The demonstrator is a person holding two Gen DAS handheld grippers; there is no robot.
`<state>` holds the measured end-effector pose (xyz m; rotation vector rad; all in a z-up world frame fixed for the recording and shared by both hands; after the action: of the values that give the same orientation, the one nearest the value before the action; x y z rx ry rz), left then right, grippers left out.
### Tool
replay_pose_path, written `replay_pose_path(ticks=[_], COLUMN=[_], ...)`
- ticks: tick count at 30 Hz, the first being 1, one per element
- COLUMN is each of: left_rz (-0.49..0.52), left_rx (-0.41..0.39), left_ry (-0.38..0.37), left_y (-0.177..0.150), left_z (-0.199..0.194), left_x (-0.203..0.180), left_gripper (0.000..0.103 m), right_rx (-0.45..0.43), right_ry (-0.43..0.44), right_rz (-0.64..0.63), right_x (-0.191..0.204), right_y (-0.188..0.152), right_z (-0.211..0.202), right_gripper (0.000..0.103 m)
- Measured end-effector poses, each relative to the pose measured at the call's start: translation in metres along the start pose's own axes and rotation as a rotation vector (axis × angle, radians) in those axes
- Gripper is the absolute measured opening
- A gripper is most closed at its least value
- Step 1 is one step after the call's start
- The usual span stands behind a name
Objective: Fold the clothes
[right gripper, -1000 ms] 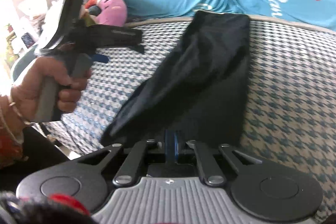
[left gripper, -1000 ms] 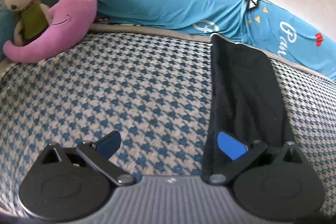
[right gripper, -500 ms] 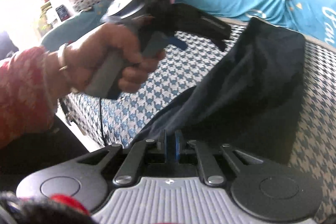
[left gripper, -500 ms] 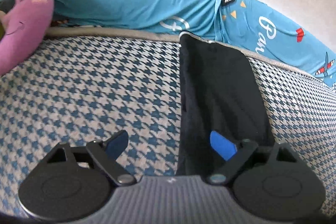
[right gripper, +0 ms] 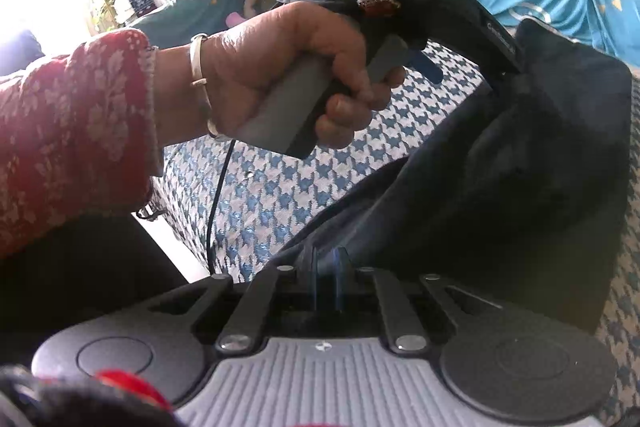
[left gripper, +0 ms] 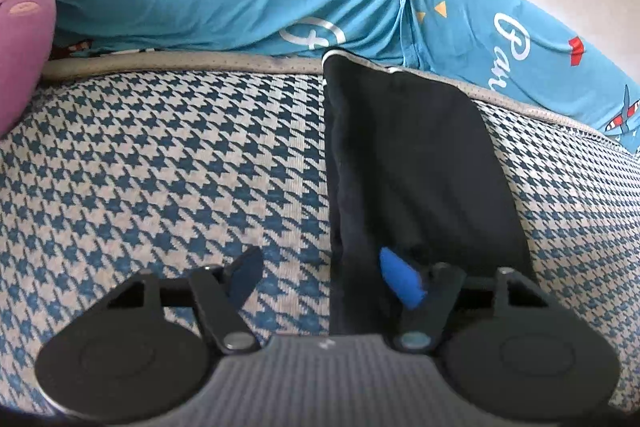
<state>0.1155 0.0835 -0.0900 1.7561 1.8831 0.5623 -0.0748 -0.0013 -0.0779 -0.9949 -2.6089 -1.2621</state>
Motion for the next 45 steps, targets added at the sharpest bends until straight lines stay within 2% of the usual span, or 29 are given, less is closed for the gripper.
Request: replay_pose_path(ticks=[2, 4, 6, 9, 12, 17, 19, 20, 21, 24, 26, 30, 36, 41, 45], left_rz=[0.005, 0.009, 0.014, 0.042, 0.051, -0.015, -0.042, -0.054, -0.051, -0.048, -0.048, -0.053, -0.080, -0.087, -0.081], left_rx=[-0.002, 0.003, 0.006, -0.026, -0.064, -0.036, -0.036, -0.037, -0.051, -0.080, -0.095, -0.092, -0.093, -0.102, -0.103], left_ry=[0.001, -0.009, -0.023, -0.014, 0.008, 0.013, 0.009, 0.007, 0.010, 0.014, 0.016, 0.026, 0.022, 0.022, 0.025], left_y=[0.001, 0.002, 0.004, 0.008, 0.015, 0.019, 0.020, 0.020, 0.022, 0.023, 0.024, 0.019, 0.017, 0.017, 0.016], left_z=[0.004, 0.006, 0.008, 0.004, 0.001, 0.009, 0.006, 0.005, 0.001, -0.008, -0.013, -0.014, -0.019, -0.021, -0.024], left_x=[-0.002, -0.005, -0.010, -0.017, -0.021, -0.012, -0.009, -0.007, -0.007, -0.004, -0.001, 0.007, 0.019, 0.025, 0.028], left_gripper=[0.054, 0.039, 0.018, 0.010, 0.010, 0.010, 0.014, 0.023, 0.032, 0.044, 0.044, 0.044, 0.044, 0.044, 0.044], right_rx=[-0.007, -0.015, -0.021, -0.036, -0.066, -0.086, -0.075, -0.064, -0.054, -0.025, -0.010, 0.011, 0.047, 0.052, 0.044], right_ry=[0.010, 0.011, 0.016, 0.018, 0.028, 0.112, 0.143, 0.149, 0.143, 0.089, 0.054, 0.037, 0.004, -0.049, -0.068], right_rz=[0.023, 0.031, 0.044, 0.050, 0.037, 0.010, -0.008, -0.012, -0.014, -0.032, -0.042, -0.052, -0.095, -0.160, -0.139], right_x=[-0.003, -0.003, -0.004, -0.004, -0.002, 0.015, 0.023, 0.026, 0.028, 0.027, 0.027, 0.028, 0.031, 0.036, 0.031], right_y=[0.001, 0.003, 0.004, 0.007, 0.013, 0.018, 0.016, 0.015, 0.013, 0.008, 0.005, -0.001, -0.010, -0.015, -0.014], right_z=[-0.001, -0.003, -0.003, -0.006, -0.010, -0.008, -0.002, 0.002, 0.006, 0.017, 0.023, 0.030, 0.037, 0.042, 0.038], right_gripper=[0.009, 0.010, 0.010, 0.010, 0.010, 0.011, 0.011, 0.011, 0.011, 0.012, 0.017, 0.029, 0.033, 0.031, 0.012])
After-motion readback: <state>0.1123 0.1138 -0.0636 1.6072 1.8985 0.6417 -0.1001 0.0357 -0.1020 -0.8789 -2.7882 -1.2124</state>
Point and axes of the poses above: each gripper's, at about its wrist camera, not at the fingertips, and z roughly the way its jaws point, x to its left, y to its top, the point moved 9 cm from there along z, roughly the way its jaws point, and after that the axes turned 7 degrees about y, right-handed, at the moved point
